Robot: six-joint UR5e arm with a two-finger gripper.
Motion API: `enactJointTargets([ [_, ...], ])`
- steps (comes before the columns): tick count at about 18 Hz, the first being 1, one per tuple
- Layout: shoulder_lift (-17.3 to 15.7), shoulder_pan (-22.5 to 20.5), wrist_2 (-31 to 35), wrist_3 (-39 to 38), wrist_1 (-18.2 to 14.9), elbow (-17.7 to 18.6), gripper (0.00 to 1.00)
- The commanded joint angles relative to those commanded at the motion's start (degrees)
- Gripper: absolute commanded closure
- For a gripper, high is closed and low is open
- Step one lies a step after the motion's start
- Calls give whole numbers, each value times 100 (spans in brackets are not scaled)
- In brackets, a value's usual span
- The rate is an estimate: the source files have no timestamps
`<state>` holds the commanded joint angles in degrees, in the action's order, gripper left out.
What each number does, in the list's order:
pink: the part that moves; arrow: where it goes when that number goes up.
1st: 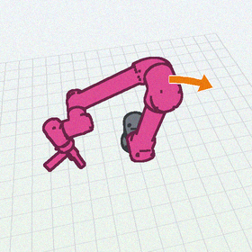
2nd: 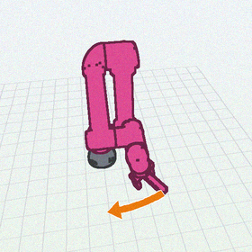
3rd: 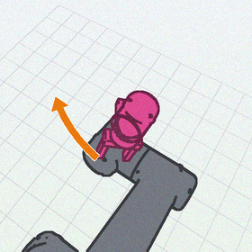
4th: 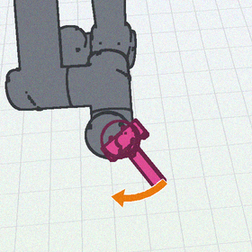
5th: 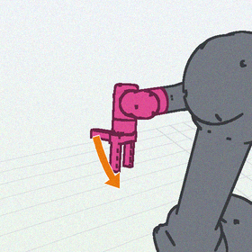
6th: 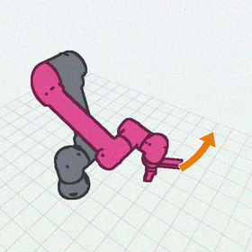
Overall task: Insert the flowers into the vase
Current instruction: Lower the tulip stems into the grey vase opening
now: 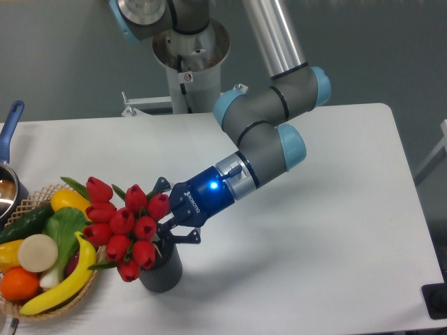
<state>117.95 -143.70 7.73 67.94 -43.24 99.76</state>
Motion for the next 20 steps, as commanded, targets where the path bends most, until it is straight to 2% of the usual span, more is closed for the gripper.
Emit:
enactJointTargets([
  [5,176,-44,0,17,0,-9,100],
  [14,264,-53,0,61,0,61,100],
  [20,299,-53,0,62,0,97,85],
])
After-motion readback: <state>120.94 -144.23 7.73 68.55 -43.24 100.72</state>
